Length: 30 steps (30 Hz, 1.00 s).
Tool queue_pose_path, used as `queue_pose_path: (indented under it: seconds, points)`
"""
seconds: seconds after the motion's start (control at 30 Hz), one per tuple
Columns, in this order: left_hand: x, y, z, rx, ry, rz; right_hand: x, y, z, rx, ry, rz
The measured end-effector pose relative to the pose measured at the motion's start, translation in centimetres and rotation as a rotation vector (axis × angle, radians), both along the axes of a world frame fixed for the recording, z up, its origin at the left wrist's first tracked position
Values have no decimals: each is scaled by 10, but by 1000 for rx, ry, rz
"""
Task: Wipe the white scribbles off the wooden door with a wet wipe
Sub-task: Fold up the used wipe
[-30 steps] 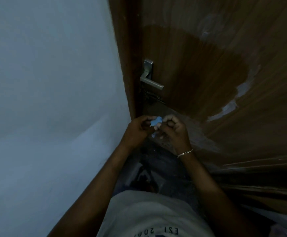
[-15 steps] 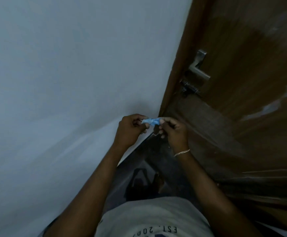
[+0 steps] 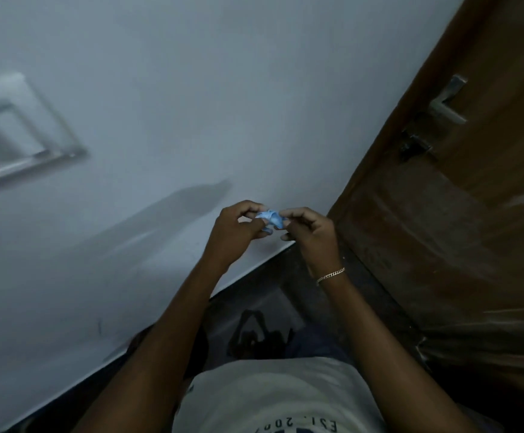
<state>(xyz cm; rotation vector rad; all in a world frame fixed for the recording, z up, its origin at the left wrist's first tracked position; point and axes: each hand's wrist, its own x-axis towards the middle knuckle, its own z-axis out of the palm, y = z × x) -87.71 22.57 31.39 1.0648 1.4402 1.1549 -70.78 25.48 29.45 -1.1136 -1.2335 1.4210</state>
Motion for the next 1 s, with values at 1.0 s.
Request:
queue_pose_path:
  seconds: [1.0]
  points:
    - [-162, -365, -116, -276, -102, 804, -217, -254, -89, -351, -205, 595]
